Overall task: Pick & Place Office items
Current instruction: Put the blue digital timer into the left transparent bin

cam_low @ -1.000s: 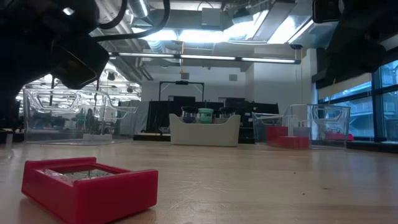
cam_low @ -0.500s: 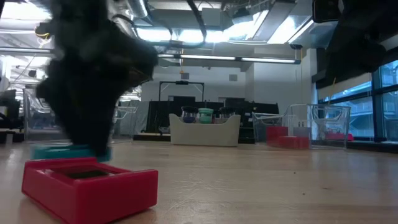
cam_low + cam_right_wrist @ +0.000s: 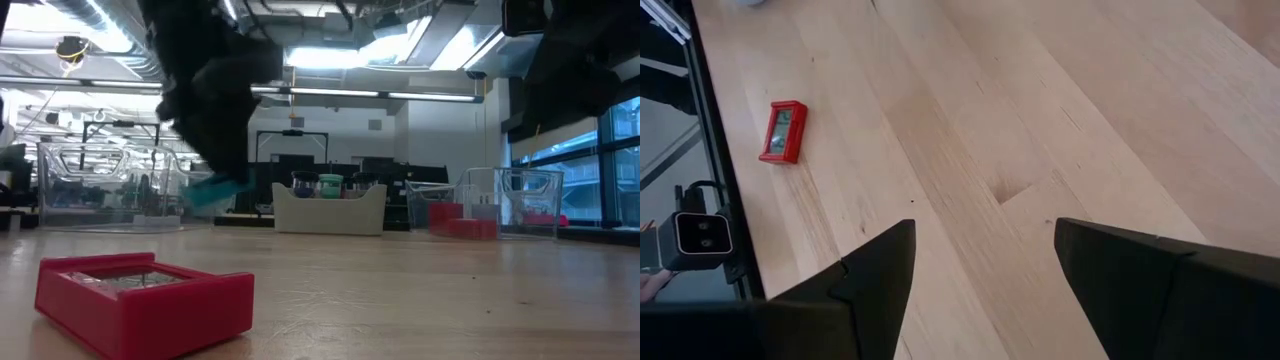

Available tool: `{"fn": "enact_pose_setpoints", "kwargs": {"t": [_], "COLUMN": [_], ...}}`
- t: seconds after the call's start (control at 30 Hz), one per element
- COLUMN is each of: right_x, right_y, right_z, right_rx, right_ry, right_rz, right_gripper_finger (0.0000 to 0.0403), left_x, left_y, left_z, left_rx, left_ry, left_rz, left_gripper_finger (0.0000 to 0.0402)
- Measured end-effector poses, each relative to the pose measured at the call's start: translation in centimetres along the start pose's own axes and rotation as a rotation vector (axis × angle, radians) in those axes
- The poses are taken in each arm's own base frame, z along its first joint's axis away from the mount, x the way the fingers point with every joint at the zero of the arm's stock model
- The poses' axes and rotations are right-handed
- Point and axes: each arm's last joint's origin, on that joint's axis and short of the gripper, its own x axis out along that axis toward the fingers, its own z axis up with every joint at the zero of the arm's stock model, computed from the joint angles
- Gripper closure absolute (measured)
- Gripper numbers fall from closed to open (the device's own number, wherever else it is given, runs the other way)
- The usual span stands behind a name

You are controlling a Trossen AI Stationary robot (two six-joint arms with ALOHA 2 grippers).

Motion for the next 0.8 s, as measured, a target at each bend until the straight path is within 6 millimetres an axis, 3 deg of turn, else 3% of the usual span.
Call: {"fn": "enact_pose_setpoints", "kwargs": {"t": [0.23, 0.5, 0.63, 0.8], "right_x": [0.0, 0.0, 0.0, 0.0], "right_y": [0.0, 0.0, 0.0, 0.0], "right_z": [0.0, 0.0, 0.0, 0.0], "right_rx": [0.000, 0.001, 0.002, 0.002], "right_ry": [0.000, -0.002, -0.004, -0.005], "right_rz": [0.000, 0.002, 0.004, 0.004], "right_gripper_finger": [0.0158, 0.0158, 0.0158, 0.0158], "left_x": [-4.0, -8.2, -8.4, -6.6], "left_y": [2.4, 8.8, 11.9, 15.0], "left_z": [1.3, 1.9, 1.3, -1.3], "left_rx": [0.043, -0.051, -0.129, -0.224], "left_ry": [-0.211, -0.267, -0.258, -0.207], "left_rz": [0.106, 0.344, 0.430, 0.445], "left_gripper_finger": [0.0247, 0.0248, 0.0248, 0.0248]}}
